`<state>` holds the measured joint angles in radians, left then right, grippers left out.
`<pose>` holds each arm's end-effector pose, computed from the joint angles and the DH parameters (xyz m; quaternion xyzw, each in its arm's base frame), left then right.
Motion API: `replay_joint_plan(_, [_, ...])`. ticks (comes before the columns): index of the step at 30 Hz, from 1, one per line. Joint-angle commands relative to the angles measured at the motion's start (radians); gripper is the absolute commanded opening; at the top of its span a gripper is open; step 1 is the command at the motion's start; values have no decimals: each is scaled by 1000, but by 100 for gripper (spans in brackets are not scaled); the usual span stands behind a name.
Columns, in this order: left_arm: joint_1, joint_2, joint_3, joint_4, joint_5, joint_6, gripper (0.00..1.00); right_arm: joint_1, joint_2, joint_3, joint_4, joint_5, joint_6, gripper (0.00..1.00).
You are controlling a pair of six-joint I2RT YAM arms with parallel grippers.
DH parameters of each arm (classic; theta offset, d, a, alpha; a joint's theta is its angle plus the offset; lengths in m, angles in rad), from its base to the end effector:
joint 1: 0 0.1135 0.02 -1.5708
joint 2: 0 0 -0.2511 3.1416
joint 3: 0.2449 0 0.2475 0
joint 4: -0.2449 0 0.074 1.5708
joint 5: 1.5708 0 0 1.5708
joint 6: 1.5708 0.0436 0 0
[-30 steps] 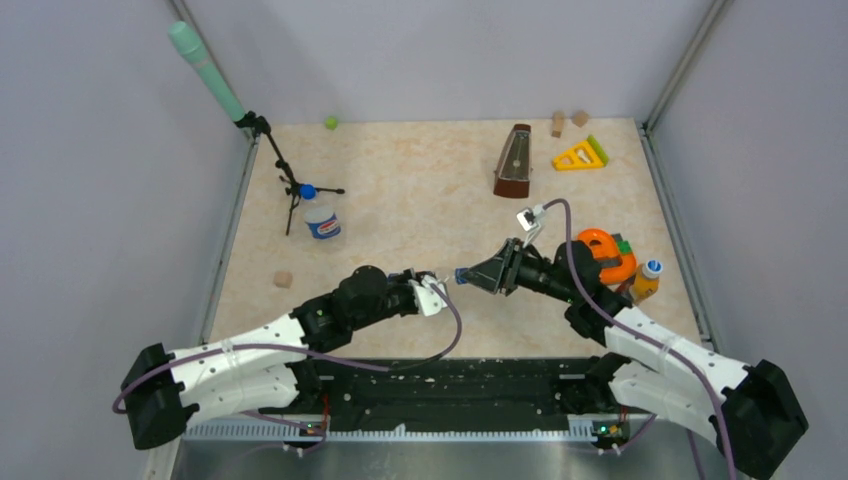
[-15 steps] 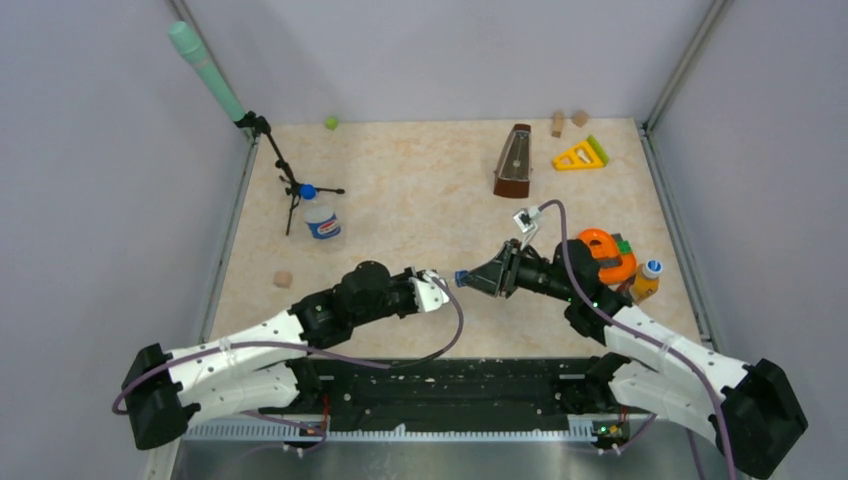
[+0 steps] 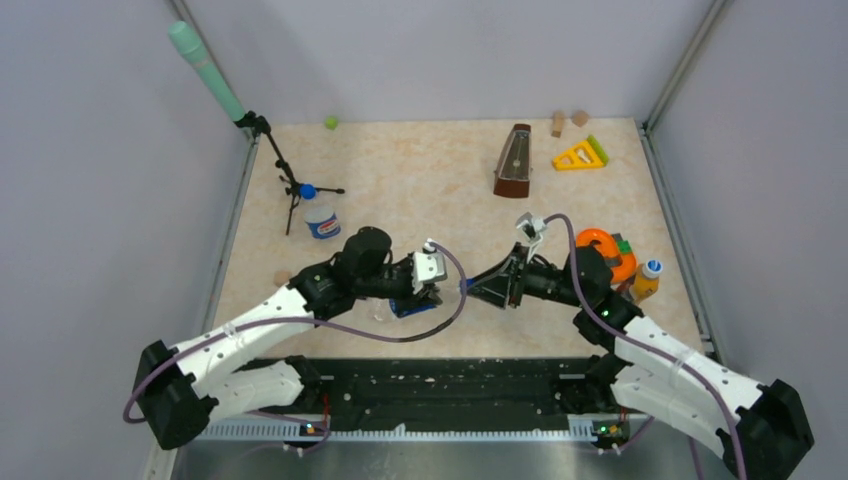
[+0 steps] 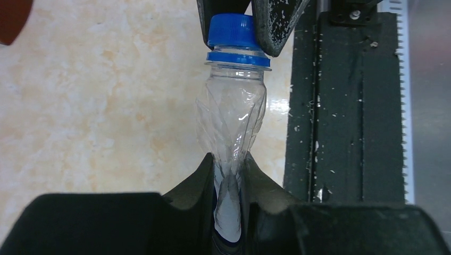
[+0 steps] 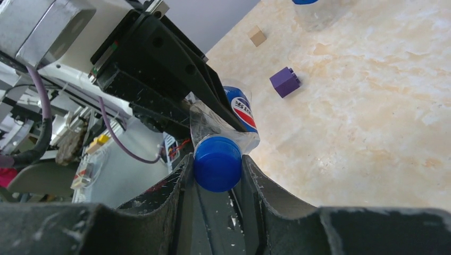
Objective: Unscrew the bottle caps
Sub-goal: Unscrew the bottle cap from the plastic bottle.
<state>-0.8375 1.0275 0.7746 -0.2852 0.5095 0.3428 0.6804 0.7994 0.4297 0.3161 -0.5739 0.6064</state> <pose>0.1408 -0.1880 0.2690 0.5717 0.6300 -0.3295 0.4096 0.1413 0.1448 0.2568 -0.2203 0.6884 0.5602 0.4046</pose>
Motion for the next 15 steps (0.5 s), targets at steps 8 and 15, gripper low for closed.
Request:
replay_joint_plan(8, [15, -2, -31, 107, -38, 22, 0, 6, -38, 31, -83, 175, 76, 64])
replay_joint_plan(15, [-26, -51, -110, 196, -202, 91, 0, 5, -44, 16, 52, 174, 236, 65])
